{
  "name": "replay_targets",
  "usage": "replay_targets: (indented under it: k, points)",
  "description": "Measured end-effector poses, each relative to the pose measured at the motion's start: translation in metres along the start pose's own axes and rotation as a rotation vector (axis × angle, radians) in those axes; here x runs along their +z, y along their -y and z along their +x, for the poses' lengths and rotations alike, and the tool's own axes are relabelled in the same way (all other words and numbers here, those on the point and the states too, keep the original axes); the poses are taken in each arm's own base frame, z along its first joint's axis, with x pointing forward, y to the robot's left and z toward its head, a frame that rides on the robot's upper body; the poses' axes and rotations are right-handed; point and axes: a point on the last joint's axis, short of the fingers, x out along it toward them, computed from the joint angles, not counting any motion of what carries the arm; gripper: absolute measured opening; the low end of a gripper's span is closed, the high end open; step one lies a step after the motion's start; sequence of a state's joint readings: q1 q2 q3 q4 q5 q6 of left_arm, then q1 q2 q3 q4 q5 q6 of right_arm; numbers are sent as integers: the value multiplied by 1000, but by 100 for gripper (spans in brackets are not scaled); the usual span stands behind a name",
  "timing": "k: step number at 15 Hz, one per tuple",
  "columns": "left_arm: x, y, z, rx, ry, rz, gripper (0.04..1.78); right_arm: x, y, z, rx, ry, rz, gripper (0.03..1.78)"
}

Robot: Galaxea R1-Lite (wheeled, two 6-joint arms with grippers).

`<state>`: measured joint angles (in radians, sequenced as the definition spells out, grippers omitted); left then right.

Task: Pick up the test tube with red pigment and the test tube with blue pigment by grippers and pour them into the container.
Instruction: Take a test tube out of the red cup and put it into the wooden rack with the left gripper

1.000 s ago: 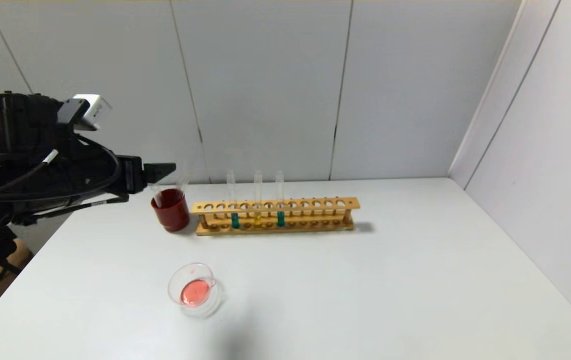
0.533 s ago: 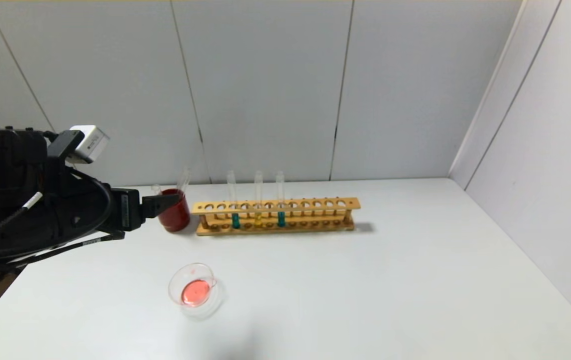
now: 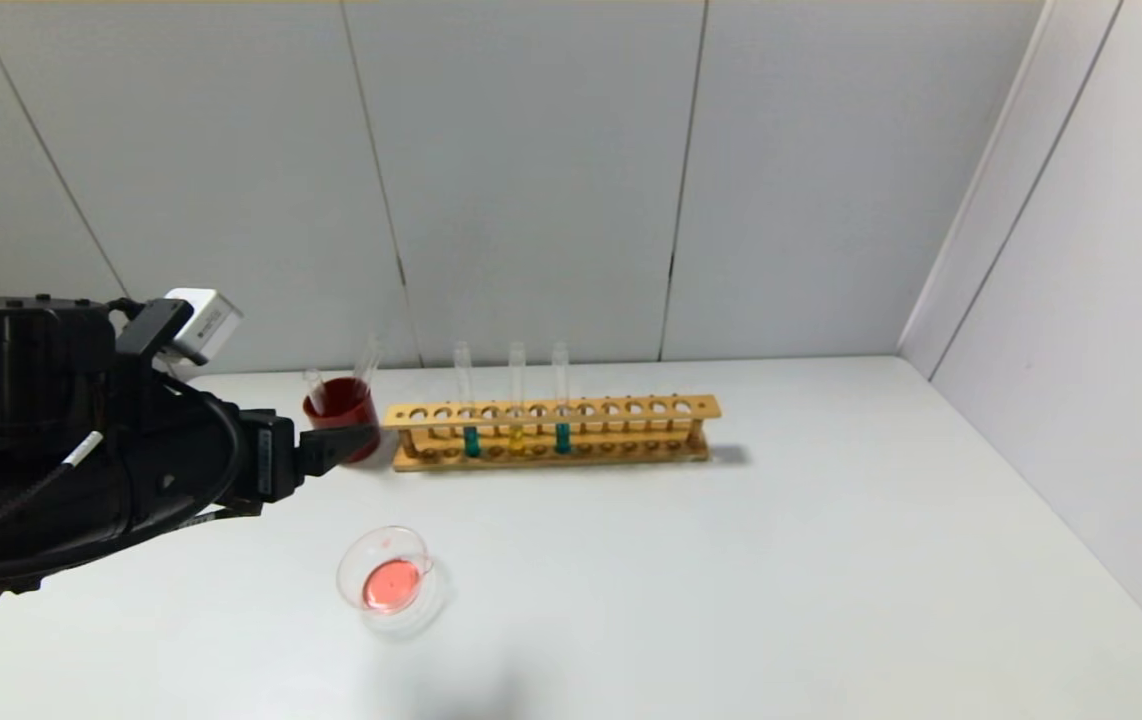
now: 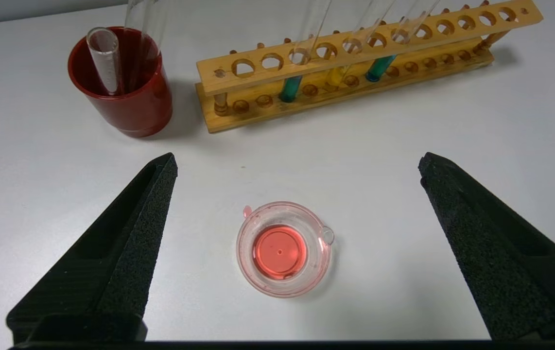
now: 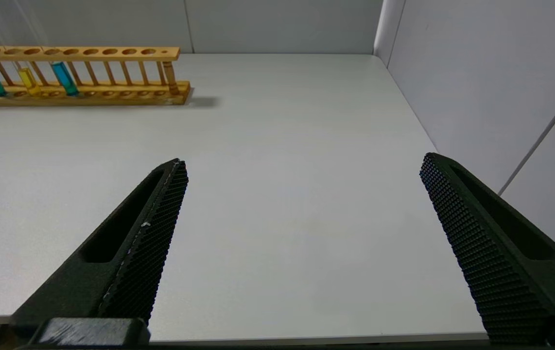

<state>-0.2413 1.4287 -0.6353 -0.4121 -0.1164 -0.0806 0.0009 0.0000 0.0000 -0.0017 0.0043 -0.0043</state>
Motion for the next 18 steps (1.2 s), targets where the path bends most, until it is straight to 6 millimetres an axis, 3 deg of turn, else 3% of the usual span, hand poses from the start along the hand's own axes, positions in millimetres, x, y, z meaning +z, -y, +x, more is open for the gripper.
replay_targets:
  k: [13, 18]
  points:
    - [5, 2, 6, -6, 38, 93, 175, 0, 0, 0, -2, 1, 0, 175]
    - [0, 6, 26, -10, 74, 129, 175, 0, 0, 0, -1, 1, 0, 175]
